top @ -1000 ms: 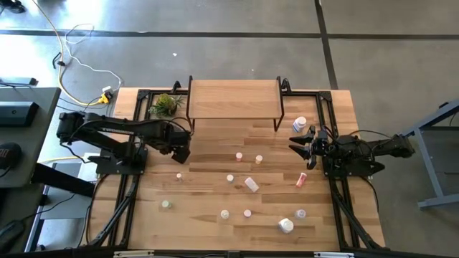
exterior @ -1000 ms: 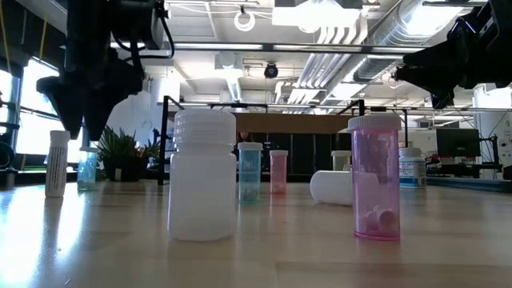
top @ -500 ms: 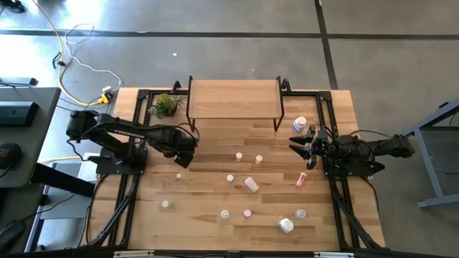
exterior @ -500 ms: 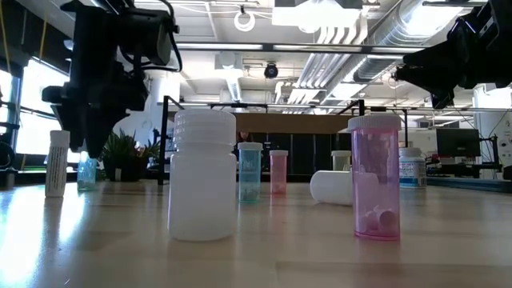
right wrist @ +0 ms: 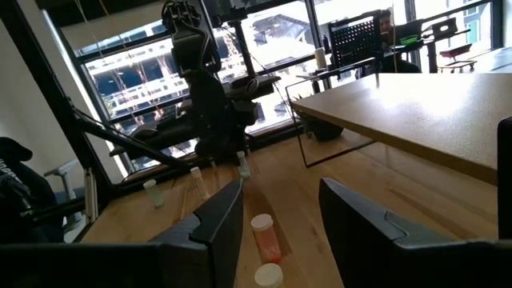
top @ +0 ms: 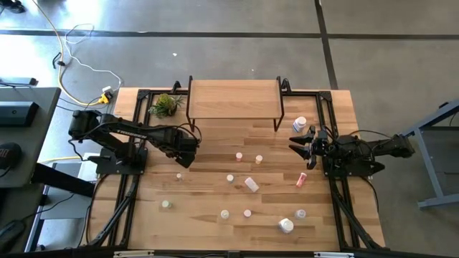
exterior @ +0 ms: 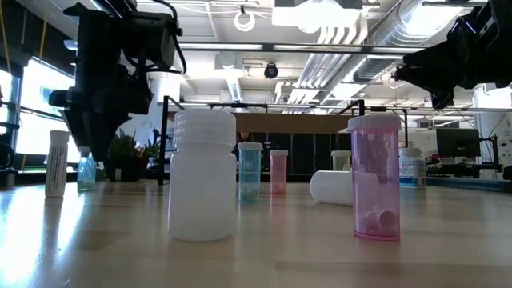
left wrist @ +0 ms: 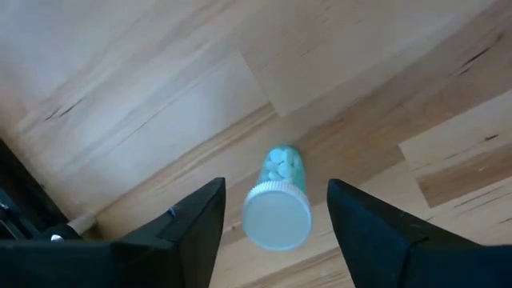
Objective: Pick and place medicine bottles onto shelf by color
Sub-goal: Put the top left green pill bottle on the shelf
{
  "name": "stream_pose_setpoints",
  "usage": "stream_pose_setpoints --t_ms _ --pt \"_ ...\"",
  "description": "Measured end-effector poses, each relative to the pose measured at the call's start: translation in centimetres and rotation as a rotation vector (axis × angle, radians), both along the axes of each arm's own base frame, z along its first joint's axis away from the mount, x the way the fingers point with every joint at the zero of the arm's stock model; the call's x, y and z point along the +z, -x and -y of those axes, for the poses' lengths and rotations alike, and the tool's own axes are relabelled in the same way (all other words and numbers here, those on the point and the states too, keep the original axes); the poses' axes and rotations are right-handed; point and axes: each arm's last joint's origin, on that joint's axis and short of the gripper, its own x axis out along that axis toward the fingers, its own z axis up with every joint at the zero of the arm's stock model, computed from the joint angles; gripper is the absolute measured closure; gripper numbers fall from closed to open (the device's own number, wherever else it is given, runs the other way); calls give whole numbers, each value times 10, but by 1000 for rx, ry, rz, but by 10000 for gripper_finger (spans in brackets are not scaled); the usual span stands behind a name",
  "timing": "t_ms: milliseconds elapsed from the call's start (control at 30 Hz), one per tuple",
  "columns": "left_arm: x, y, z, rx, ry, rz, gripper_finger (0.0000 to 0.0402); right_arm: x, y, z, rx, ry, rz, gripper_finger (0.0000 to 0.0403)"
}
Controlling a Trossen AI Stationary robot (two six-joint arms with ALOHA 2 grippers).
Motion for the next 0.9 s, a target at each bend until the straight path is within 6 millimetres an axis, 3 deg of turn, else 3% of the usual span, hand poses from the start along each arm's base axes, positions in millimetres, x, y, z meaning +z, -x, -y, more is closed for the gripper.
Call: stream_pose_setpoints --t_ms 500,900 --pt "0 0 1 -29 25 -1 285 0 0 0 0 0 0 247" --pt "9 -4 3 -132 123 29 288 0 0 0 0 0 0 247"
